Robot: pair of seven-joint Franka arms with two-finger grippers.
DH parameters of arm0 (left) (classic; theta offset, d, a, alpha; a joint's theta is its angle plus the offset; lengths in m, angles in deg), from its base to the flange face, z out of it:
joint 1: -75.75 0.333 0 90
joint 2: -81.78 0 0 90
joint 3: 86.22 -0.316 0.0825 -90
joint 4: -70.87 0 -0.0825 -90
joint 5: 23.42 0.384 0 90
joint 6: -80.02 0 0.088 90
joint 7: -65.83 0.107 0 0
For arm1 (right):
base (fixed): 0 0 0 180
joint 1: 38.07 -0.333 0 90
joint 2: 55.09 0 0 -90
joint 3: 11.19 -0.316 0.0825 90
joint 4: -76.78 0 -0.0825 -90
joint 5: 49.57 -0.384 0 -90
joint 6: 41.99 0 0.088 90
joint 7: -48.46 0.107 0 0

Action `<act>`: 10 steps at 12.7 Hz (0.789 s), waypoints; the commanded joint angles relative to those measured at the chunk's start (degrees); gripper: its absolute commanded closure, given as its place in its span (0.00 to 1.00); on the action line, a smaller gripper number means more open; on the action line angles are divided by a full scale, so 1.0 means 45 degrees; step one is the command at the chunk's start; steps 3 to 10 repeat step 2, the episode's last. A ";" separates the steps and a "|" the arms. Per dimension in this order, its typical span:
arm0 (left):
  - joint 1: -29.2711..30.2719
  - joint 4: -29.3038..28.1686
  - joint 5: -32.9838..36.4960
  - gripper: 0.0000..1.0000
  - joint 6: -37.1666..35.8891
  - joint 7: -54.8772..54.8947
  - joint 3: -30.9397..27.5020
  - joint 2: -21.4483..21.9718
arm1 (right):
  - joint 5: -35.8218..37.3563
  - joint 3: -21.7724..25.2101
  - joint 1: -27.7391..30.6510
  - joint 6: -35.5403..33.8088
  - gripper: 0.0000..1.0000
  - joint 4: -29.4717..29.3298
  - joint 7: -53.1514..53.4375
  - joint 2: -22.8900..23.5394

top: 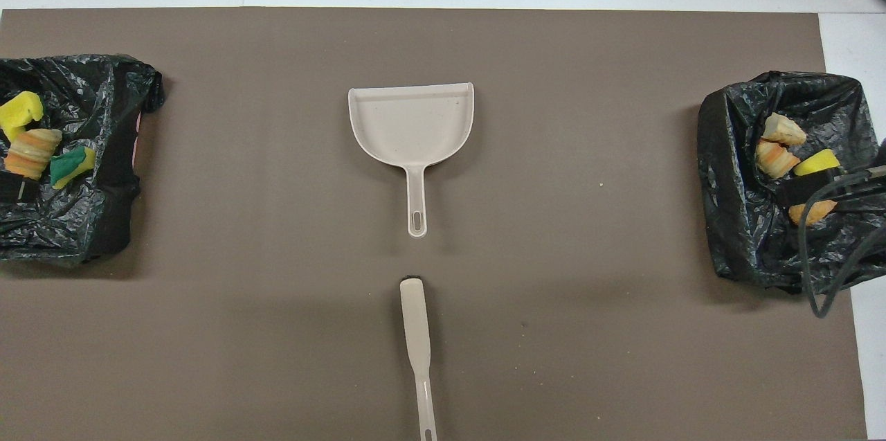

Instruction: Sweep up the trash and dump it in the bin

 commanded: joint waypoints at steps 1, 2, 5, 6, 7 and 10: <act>-0.0088 -0.0598 -0.0121 0.00 -0.0016 0.0155 -0.0070 0.0495 | -0.0042 -0.0055 0.0097 -0.0086 0.00 -0.0010 -0.0277 -0.0088; -0.0088 -0.0617 -0.0121 0.00 -0.0016 0.0155 -0.0070 0.0495 | -0.0042 -0.0055 0.0116 -0.0105 0.00 -0.0010 -0.0277 -0.0088; -0.0088 -0.0617 -0.0121 0.00 -0.0016 0.0155 -0.0070 0.0495 | -0.0042 -0.0055 0.0116 -0.0105 0.00 -0.0010 -0.0277 -0.0088; -0.0088 -0.0617 -0.0121 0.00 -0.0016 0.0155 -0.0070 0.0495 | -0.0042 -0.0055 0.0116 -0.0105 0.00 -0.0010 -0.0277 -0.0088; -0.0088 -0.0617 -0.0121 0.00 -0.0016 0.0155 -0.0070 0.0495 | -0.0042 -0.0055 0.0116 -0.0105 0.00 -0.0010 -0.0277 -0.0088; -0.0088 -0.0617 -0.0121 0.00 -0.0016 0.0155 -0.0070 0.0495 | -0.0042 -0.0055 0.0116 -0.0105 0.00 -0.0010 -0.0277 -0.0088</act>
